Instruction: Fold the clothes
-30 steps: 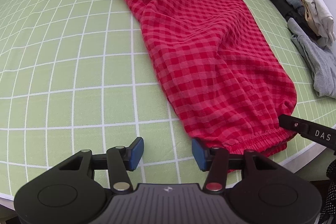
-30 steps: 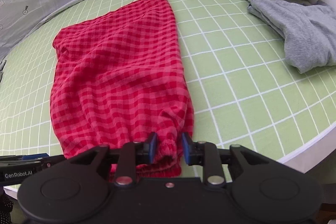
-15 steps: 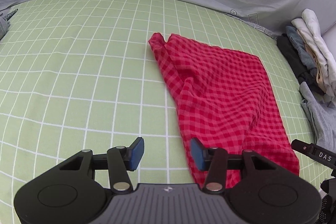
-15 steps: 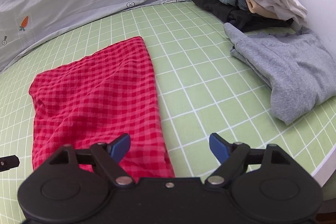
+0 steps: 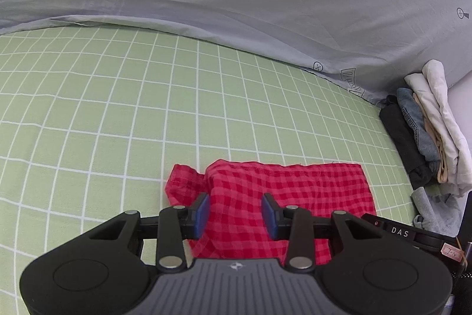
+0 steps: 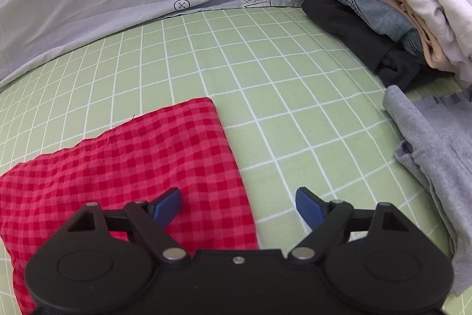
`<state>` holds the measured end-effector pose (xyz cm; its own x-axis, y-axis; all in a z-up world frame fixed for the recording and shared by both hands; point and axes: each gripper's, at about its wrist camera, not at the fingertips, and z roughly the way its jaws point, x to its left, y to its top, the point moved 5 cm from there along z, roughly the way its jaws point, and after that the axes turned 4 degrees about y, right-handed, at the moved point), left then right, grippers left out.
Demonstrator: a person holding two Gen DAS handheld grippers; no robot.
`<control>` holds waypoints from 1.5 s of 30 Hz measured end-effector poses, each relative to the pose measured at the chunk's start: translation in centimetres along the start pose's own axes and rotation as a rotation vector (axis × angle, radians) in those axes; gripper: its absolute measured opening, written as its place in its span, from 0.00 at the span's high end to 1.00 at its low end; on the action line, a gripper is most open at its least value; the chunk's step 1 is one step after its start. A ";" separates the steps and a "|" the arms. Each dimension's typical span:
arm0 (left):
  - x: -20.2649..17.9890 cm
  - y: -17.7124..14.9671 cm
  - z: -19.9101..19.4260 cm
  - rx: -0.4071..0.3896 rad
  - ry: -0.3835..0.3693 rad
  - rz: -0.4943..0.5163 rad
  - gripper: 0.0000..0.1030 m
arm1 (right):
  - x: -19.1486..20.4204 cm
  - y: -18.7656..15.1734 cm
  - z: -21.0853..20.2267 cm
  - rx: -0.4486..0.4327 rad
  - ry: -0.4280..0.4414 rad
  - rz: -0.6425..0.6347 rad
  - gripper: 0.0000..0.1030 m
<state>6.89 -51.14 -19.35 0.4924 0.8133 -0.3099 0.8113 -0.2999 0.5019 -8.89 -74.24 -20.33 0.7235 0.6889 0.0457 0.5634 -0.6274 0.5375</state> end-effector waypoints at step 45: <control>5.1 3.6 1.0 -0.071 0.264 -0.102 0.87 | 3.7 2.5 2.1 -0.018 0.215 -0.085 0.92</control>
<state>12.63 -48.54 -20.00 0.3029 0.9419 -0.1454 0.8236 -0.1819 0.5373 -3.99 -74.02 -20.65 0.5709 0.8019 0.1764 0.6103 -0.5582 0.5621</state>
